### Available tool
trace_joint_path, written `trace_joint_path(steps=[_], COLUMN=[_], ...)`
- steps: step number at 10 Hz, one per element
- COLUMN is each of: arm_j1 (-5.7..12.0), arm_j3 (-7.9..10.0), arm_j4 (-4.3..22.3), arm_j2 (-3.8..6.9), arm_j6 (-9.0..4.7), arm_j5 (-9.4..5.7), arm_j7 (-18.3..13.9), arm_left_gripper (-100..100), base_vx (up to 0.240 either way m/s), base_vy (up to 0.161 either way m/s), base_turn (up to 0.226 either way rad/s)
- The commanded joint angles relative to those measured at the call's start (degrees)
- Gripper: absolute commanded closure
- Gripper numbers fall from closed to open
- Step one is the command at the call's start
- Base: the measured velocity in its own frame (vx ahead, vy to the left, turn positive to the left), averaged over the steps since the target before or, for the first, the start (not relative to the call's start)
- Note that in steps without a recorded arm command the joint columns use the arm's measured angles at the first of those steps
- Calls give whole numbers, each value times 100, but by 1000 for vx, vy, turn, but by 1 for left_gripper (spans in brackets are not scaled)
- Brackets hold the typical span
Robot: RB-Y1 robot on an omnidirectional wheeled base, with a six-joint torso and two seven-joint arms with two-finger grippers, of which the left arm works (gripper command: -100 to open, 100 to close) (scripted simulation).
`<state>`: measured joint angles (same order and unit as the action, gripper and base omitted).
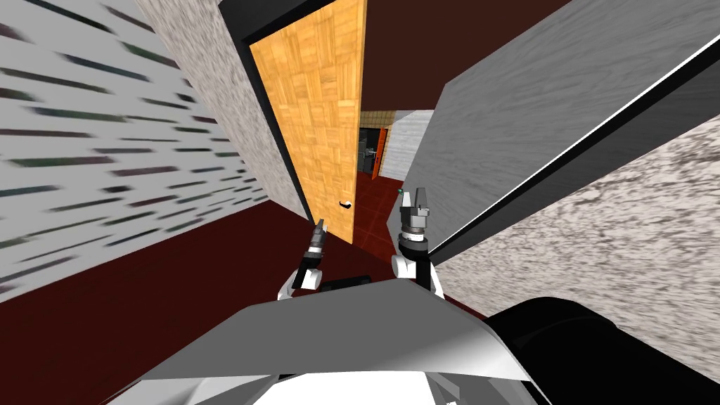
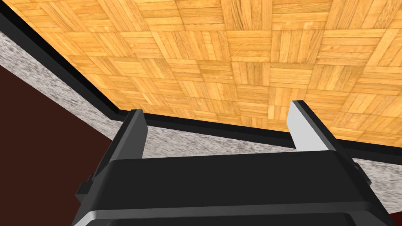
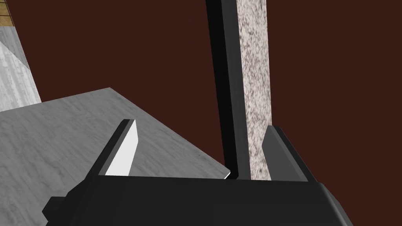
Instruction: Push the door open
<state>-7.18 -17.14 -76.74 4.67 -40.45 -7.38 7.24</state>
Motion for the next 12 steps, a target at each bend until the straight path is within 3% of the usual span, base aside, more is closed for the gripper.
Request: trace_joint_path(steps=[1, 12], arm_j1=[67, 669], arm_j3=[-66, -489], arm_j4=[217, 1756], arm_j2=[21, -112], arm_j6=[-33, -198], arm_j5=[-44, -291], arm_j7=[-23, -35], arm_left_gripper=[-100, -100], base_vx=[88, 82], base_vy=[56, 63], base_turn=[-98, -92])
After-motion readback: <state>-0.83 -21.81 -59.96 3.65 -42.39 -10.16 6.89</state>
